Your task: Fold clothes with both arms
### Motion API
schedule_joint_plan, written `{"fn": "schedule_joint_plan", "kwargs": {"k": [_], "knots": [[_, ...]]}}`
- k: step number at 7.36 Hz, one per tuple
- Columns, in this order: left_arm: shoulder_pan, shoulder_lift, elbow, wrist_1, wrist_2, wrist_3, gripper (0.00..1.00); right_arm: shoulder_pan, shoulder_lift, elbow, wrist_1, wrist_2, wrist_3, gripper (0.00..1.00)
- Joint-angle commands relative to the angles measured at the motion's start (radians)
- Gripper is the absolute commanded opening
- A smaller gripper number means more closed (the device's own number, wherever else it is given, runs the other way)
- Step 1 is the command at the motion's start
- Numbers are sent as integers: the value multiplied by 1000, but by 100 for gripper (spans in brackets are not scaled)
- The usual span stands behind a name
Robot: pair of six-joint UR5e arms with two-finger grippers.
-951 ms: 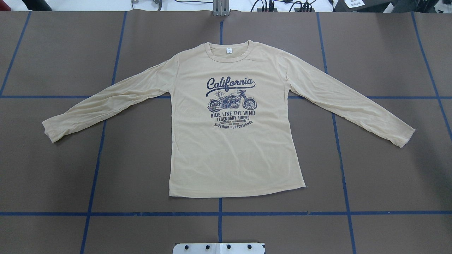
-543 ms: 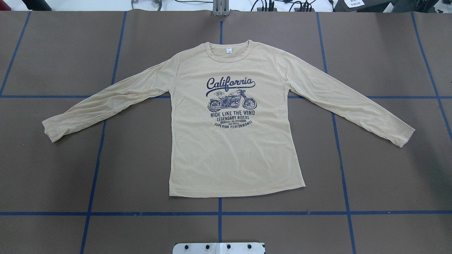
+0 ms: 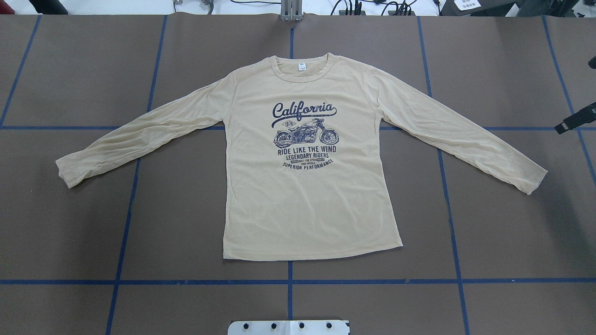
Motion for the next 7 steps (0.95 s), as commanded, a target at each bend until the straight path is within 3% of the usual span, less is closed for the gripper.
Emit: {"fn": "schedule_joint_plan", "kwargs": {"k": [1,7], "knots": [[0,0,-11,-6,-25,-3,100,-106,-12,-15,169,-58,173,100],[0,-1,-20,-6,-68,-1,100,-154,-115,-20,185,-54,167,98]]}}
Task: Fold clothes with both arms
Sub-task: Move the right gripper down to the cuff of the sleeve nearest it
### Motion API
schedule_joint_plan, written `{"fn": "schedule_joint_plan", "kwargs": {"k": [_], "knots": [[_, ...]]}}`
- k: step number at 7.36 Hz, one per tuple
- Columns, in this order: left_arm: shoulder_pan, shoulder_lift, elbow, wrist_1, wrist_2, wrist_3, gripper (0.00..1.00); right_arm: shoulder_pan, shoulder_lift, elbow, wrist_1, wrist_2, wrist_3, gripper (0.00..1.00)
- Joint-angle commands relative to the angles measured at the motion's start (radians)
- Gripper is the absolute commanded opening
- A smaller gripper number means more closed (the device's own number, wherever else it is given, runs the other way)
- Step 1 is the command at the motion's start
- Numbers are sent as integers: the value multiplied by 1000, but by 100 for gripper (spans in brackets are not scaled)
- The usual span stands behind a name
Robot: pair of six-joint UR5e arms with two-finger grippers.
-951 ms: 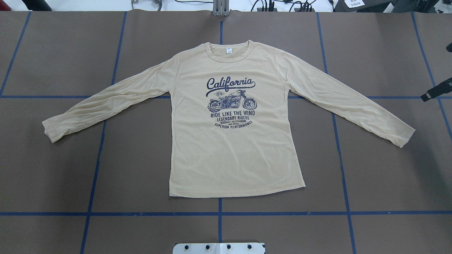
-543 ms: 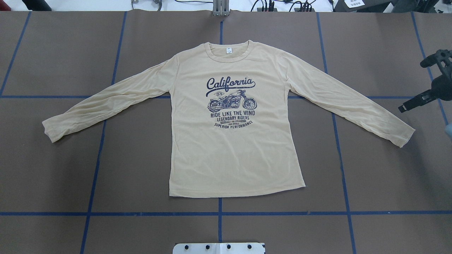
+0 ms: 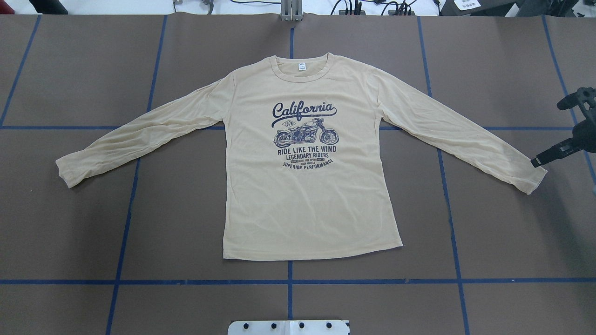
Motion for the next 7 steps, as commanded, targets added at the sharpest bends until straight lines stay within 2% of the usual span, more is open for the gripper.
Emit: {"fn": "schedule_joint_plan", "kwargs": {"k": [1,4,5,6,7], "knots": [[0,0,-5,0,-3,1,100,-31,-17,-3,-1,-11,0,98],[0,0,-5,0,-5,1,100,-42,-11,-6,-6,-10,2,73],[0,0,-5,0,-3,0,100,-42,-16,-6,0,-10,2,67],[0,0,-5,0,-5,1,100,-42,-19,-10,3,-10,2,66],[0,0,-5,2,-5,0,100,-42,-19,-18,2,-10,2,60]]}}
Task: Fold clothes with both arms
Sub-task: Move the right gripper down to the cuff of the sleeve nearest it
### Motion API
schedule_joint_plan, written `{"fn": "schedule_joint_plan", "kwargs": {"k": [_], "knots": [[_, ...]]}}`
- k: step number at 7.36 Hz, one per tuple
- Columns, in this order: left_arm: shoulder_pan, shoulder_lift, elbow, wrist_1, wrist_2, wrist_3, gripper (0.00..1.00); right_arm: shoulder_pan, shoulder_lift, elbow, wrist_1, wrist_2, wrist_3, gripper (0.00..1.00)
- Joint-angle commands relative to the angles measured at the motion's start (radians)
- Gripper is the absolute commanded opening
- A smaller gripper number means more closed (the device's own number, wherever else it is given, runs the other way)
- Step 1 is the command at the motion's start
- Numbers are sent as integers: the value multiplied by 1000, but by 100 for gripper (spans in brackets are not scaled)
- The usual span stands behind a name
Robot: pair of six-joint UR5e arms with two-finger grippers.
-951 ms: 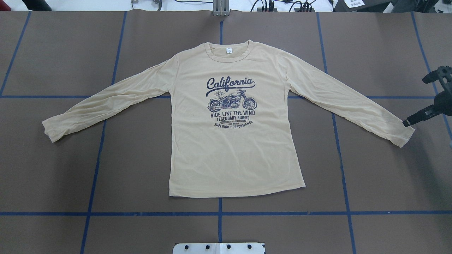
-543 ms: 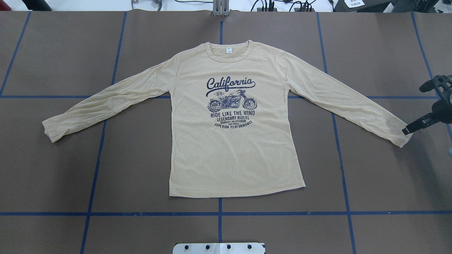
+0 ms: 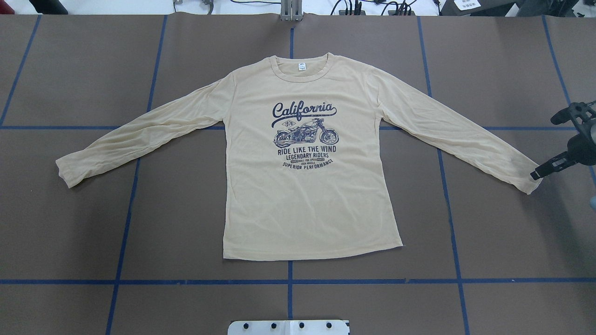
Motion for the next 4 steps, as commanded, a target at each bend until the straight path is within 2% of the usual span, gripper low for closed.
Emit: {"fn": "schedule_joint_plan", "kwargs": {"k": [1,2,3,4], "knots": [[0,0,0,0,0,1,100,0,0,-10,1,2,2,56],[-2,0,0,0,0,1,100,0,1,-12,1,0,0,55],[0,0,0,1,0,1,100,0,4,-10,-1,0,2,47],[-2,0,2,1,0,1,100,0,9,-10,-1,0,2,30]]}}
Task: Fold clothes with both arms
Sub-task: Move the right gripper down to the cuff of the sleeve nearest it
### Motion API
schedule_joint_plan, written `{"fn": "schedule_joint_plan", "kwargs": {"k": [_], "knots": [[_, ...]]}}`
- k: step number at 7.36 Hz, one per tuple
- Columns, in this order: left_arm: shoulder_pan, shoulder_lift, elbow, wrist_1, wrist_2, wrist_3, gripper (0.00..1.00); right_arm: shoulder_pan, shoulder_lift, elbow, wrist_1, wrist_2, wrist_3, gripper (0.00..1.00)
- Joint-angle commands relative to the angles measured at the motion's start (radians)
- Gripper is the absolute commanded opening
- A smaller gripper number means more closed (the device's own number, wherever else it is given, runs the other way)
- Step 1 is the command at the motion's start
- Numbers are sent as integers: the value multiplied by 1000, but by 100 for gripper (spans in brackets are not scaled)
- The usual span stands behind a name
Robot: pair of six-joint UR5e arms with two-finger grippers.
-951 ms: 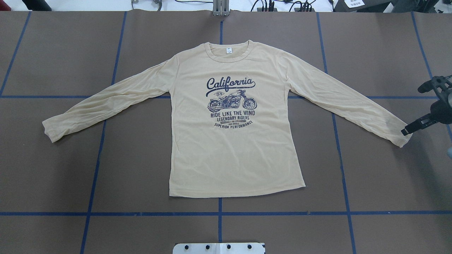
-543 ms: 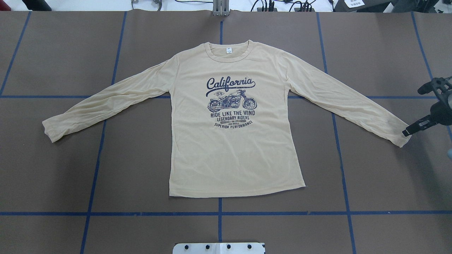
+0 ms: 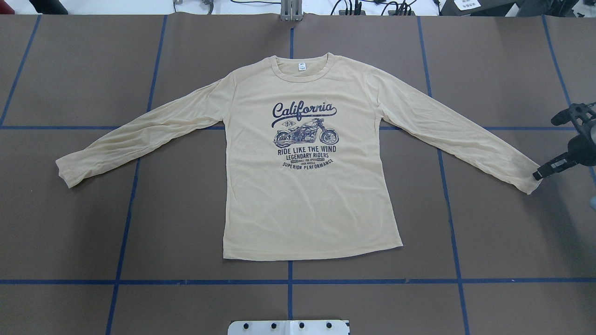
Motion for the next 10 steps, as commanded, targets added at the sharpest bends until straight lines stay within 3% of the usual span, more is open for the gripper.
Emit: {"fn": "schedule_joint_plan", "kwargs": {"k": [1,2,4,6,8,10], "knots": [[1,0,1,1,0,0,100,0,5,0,-1,-2,-1,8],[1,0,3,1,0,0,100,0,6,6,-1,0,-1,0],[1,0,6,1,-26,0,100,1,11,18,-1,3,-1,0],[1,0,15,2,-63,0,100,17,25,105,-34,59,32,0],[-1,2,16,1,-63,0,100,20,71,176,-27,141,245,0],[-1,2,16,1,-63,0,100,14,245,164,-30,176,568,0]]}}
